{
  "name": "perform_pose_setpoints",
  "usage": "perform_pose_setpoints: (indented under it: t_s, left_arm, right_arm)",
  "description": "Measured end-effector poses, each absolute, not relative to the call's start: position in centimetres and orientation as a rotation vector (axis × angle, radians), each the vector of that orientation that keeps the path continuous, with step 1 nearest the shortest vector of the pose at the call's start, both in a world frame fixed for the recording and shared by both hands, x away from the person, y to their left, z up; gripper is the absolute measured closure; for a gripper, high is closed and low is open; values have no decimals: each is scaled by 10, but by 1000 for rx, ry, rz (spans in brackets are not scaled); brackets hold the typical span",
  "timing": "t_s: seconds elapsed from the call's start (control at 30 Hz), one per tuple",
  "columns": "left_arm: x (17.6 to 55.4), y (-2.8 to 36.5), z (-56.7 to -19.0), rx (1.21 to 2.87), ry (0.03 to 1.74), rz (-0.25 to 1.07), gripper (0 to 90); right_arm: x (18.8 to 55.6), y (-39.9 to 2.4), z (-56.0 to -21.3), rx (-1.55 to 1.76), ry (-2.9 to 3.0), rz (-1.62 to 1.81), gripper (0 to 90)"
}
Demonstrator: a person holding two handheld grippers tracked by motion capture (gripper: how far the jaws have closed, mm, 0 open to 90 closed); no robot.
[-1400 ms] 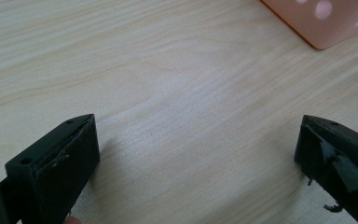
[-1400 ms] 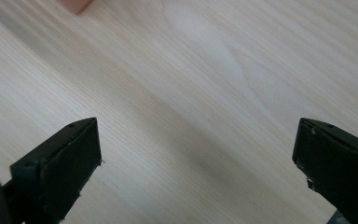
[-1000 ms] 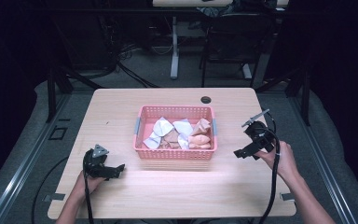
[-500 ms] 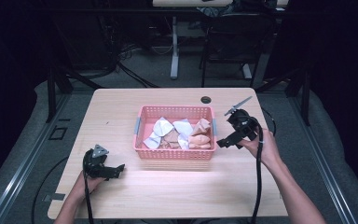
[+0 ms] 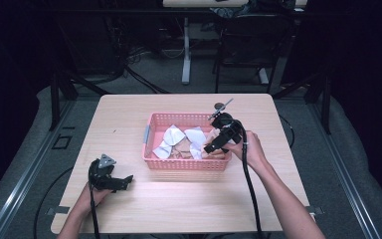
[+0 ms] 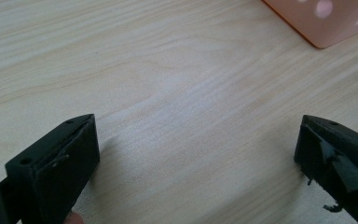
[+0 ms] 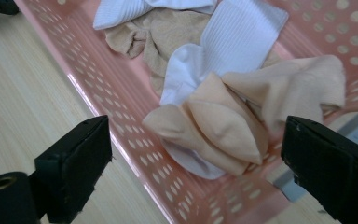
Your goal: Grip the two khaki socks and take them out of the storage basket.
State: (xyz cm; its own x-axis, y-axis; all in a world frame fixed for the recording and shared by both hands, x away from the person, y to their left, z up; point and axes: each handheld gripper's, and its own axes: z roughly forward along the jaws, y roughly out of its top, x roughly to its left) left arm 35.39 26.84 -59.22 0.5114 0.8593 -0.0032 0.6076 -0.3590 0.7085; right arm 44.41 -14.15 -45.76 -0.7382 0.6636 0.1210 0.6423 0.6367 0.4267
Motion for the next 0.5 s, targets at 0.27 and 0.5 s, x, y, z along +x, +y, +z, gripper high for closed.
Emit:
perform_pose_setpoints:
  t_s: [0.27, 0.5]
  left_arm:
    - [354, 268, -592, 2094, 1192, 491, 0]
    - [354, 268, -592, 2095, 1192, 491, 0]
  right_arm:
    - [452, -121, -479, 1171, 2799, 640, 147]
    - [457, -106, -492, 1160, 2818, 518, 193]
